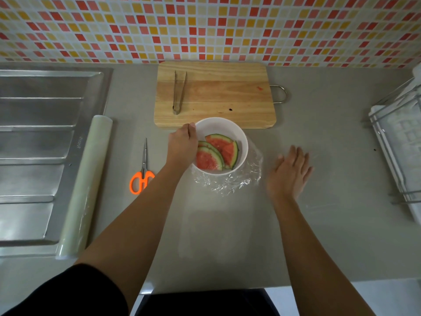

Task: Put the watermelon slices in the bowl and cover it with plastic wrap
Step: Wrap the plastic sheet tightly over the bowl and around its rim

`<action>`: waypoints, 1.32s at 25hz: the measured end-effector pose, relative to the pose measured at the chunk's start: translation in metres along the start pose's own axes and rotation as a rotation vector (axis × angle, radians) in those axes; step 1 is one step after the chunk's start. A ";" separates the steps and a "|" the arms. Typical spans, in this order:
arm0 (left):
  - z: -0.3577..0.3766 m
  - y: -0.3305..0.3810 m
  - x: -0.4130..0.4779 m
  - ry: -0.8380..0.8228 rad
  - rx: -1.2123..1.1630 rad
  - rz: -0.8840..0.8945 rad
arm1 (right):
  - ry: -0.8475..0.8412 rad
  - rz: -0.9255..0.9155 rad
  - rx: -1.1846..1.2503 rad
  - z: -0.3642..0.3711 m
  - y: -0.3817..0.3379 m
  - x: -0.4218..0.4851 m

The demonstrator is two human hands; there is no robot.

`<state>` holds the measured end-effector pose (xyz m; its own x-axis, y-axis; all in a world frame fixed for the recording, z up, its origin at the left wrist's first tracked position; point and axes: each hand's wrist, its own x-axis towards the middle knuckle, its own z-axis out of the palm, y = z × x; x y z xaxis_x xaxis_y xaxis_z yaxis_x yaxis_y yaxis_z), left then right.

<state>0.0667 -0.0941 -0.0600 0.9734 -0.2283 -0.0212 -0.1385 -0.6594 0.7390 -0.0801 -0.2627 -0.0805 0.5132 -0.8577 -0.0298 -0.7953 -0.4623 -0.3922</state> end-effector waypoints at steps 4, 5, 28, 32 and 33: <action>0.001 0.000 0.001 -0.005 0.008 -0.019 | -0.084 -0.459 0.147 -0.008 -0.068 -0.008; 0.002 -0.001 0.001 -0.002 0.010 -0.027 | -0.152 -0.585 0.109 -0.005 -0.085 -0.014; 0.005 0.002 -0.005 0.044 -0.045 -0.097 | -0.330 -0.438 0.028 0.018 -0.094 -0.004; 0.006 0.003 -0.005 0.060 -0.042 -0.115 | -0.366 -0.373 0.395 0.016 -0.079 -0.003; 0.007 0.003 -0.005 0.066 -0.040 -0.118 | -0.370 -0.338 0.464 0.016 -0.076 -0.005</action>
<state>0.0597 -0.0999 -0.0619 0.9925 -0.1024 -0.0668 -0.0160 -0.6498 0.7599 -0.0175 -0.2197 -0.0649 0.8512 -0.5117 -0.1164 -0.3937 -0.4761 -0.7864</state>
